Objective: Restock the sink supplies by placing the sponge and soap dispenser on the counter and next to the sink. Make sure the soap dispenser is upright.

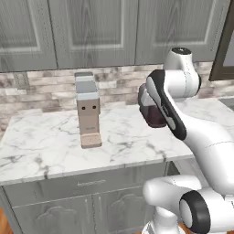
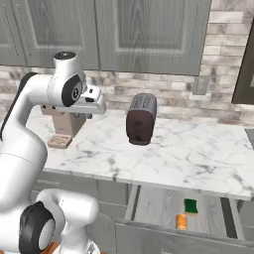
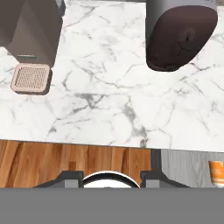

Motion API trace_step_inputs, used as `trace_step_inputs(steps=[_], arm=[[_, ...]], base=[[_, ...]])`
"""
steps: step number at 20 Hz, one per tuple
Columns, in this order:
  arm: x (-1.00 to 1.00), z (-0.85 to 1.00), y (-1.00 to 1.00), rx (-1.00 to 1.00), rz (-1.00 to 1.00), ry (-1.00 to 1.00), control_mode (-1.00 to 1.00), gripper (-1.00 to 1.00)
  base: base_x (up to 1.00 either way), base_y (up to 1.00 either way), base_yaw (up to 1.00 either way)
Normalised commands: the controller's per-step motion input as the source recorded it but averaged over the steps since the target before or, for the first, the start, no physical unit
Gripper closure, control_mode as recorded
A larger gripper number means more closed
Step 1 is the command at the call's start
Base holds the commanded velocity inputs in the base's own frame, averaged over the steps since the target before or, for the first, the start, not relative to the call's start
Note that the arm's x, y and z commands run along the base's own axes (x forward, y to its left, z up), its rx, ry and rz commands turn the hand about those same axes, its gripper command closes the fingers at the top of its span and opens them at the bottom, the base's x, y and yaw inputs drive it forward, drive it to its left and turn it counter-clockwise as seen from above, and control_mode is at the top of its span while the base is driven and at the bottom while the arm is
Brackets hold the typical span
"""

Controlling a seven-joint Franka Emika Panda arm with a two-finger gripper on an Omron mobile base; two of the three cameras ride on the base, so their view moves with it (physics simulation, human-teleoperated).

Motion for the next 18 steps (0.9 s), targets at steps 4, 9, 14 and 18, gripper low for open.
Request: trace_step_inputs(steps=[4,9,14,18], arm=[[-0.02,0.00,0.00,0.00,0.00,-0.01,1.00,-1.00],[0.00,0.00,0.00,0.00,0.00,0.00,1.00,-1.00],[0.00,0.00,0.00,0.00,0.00,0.00,1.00,-1.00],[0.00,0.00,0.00,0.00,0.00,0.00,1.00,-1.00]], base=[[-0.46,-0.09,0.00],[-1.00,-0.89,0.00],[-0.47,-1.00,0.08],[-0.04,-1.00,0.17]])
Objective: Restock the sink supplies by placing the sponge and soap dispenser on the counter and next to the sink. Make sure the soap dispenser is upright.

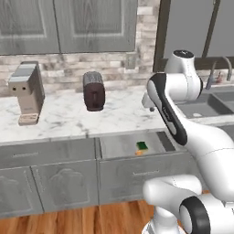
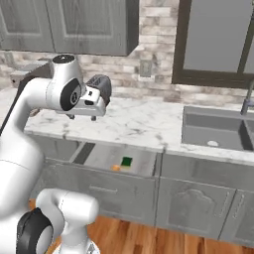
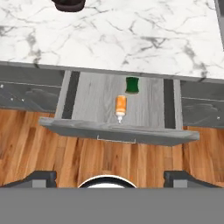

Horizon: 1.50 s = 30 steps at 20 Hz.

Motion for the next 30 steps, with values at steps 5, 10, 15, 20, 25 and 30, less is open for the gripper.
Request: trace_step_inputs(steps=[5,10,15,20,25,30], arm=[[0.00,0.00,0.00,0.00,0.00,0.00,1.00,-1.00],[0.00,0.00,0.00,0.00,0.00,0.00,1.00,-1.00],[0.00,0.00,0.00,0.00,0.00,0.00,1.00,-1.00],[0.00,0.00,0.00,0.00,0.00,0.00,1.00,-1.00],[0.00,0.00,0.00,0.00,0.00,0.00,1.00,-1.00],[0.00,0.00,0.00,0.00,0.00,0.00,1.00,-1.00]], base=[[0.16,-1.00,0.30],[0.26,-1.00,0.39],[0.46,-0.94,0.43],[0.50,-0.85,0.45],[0.31,-0.55,0.42],[0.22,-0.42,0.40]])
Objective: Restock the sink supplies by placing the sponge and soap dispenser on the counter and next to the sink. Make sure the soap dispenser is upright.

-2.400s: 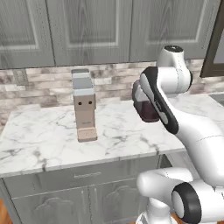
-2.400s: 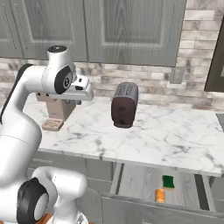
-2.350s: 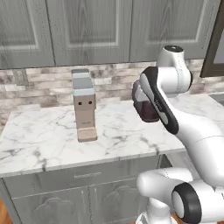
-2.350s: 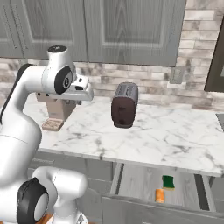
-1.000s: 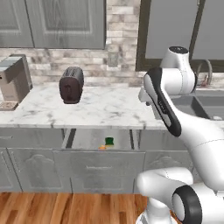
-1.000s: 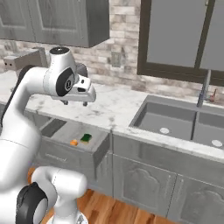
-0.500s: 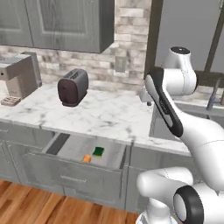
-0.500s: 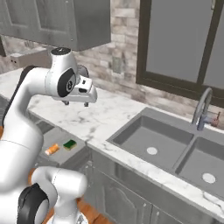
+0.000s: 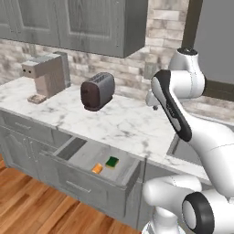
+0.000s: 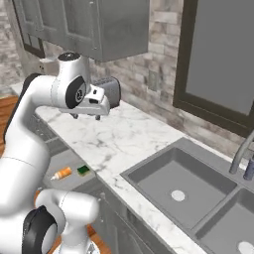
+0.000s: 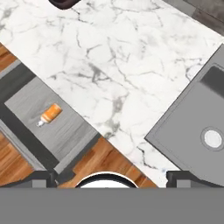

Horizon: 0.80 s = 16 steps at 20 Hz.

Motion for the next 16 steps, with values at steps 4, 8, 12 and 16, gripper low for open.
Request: trace_step_inputs(steps=[4,8,12,16], arm=[[0.00,0.00,0.00,0.00,0.00,0.00,1.00,-1.00],[0.00,0.00,0.00,0.00,0.00,0.00,1.00,-1.00],[0.00,0.00,0.00,0.00,0.00,0.00,1.00,-1.00],[0.00,0.00,0.00,0.00,0.00,0.00,1.00,-1.00]], base=[[0.22,-0.32,0.37],[0.14,-0.27,0.35],[0.14,-0.31,0.33],[0.23,-0.39,0.28]])
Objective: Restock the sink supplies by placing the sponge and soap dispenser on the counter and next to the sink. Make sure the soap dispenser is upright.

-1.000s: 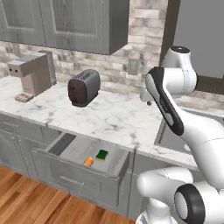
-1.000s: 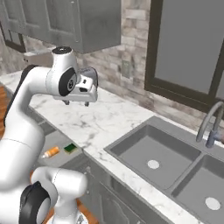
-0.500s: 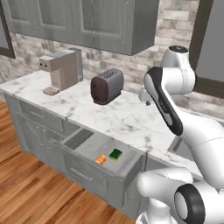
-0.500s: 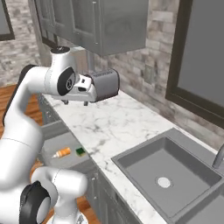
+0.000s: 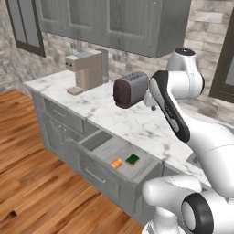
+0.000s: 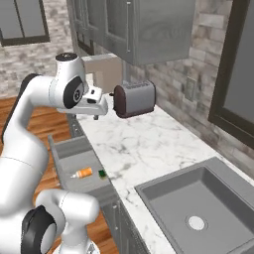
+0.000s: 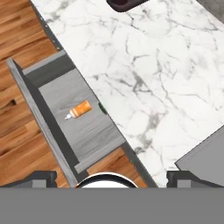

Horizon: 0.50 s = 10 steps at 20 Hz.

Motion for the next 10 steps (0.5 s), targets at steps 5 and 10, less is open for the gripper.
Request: trace_step_inputs(steps=[5,10], arm=[[0.00,0.00,0.00,0.00,0.00,0.00,1.00,-1.00],[0.00,0.00,0.00,0.00,0.00,0.00,1.00,-1.00]], base=[[0.25,-0.31,0.19],[0.22,-0.35,0.17]])
